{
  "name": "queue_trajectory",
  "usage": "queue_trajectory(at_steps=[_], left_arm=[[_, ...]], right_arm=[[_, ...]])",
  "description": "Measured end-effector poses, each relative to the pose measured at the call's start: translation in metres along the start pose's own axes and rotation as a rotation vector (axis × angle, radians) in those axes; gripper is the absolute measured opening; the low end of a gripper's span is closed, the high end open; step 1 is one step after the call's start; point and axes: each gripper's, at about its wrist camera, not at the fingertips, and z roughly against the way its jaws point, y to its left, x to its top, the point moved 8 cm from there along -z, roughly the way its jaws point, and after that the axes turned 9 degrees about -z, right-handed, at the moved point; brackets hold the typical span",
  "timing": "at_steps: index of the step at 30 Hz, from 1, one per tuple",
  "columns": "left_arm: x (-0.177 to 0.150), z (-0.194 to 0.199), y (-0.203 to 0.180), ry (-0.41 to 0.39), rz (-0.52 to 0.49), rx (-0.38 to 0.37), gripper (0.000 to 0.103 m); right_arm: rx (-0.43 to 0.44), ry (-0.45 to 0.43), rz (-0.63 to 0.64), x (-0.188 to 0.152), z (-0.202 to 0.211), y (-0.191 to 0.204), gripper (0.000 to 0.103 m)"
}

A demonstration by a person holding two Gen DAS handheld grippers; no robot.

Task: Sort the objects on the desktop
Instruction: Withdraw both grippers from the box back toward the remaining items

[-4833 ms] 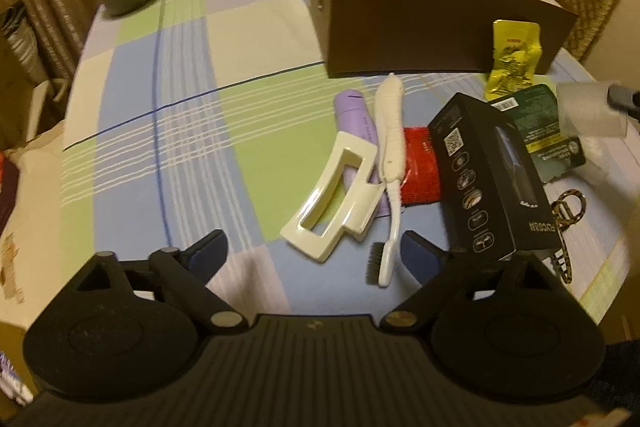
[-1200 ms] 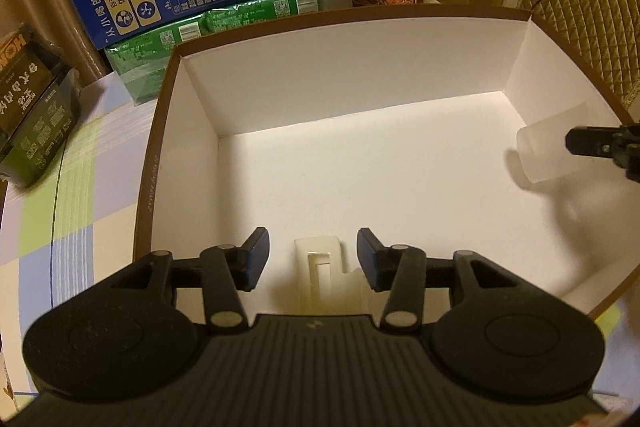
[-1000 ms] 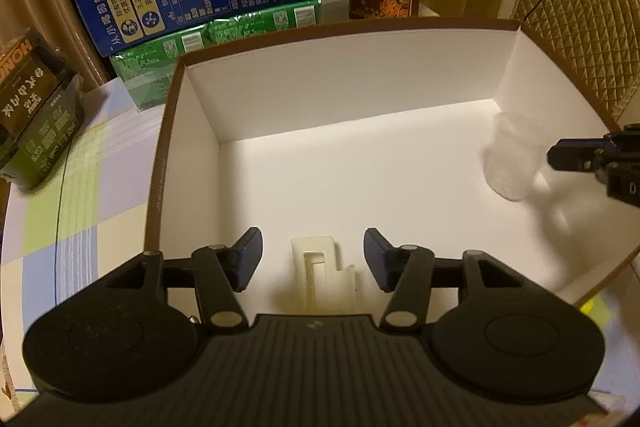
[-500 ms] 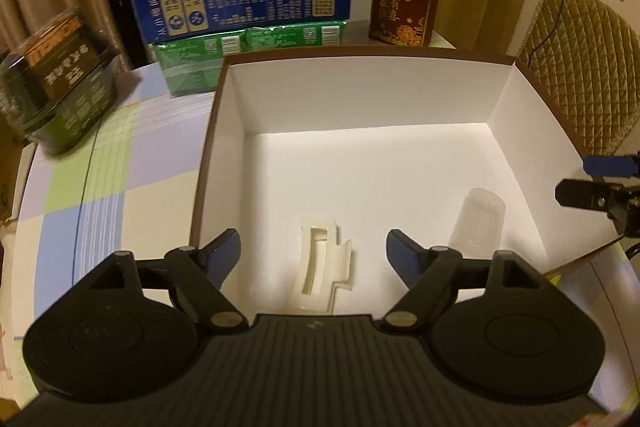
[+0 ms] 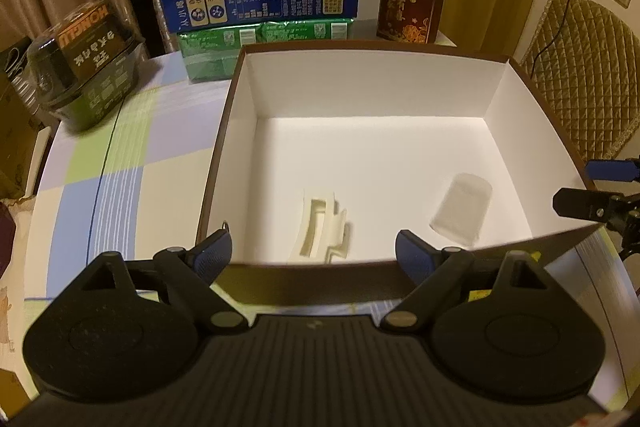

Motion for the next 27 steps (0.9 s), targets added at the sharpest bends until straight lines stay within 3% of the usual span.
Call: queue_trajectory(at_steps=[17, 27], left_arm=[[-0.036, 0.070, 0.000, -0.050, 0.020, 0.016, 0.089], [-0.063, 0.097, 0.008, -0.068, 0.002, 0.008, 0.089]], right_arm=[[0.040, -0.025, -0.007, -0.031, 0.052, 0.013, 0.099], [0.015, -0.034, -0.041, -0.058, 0.074, 0.023, 0.099]])
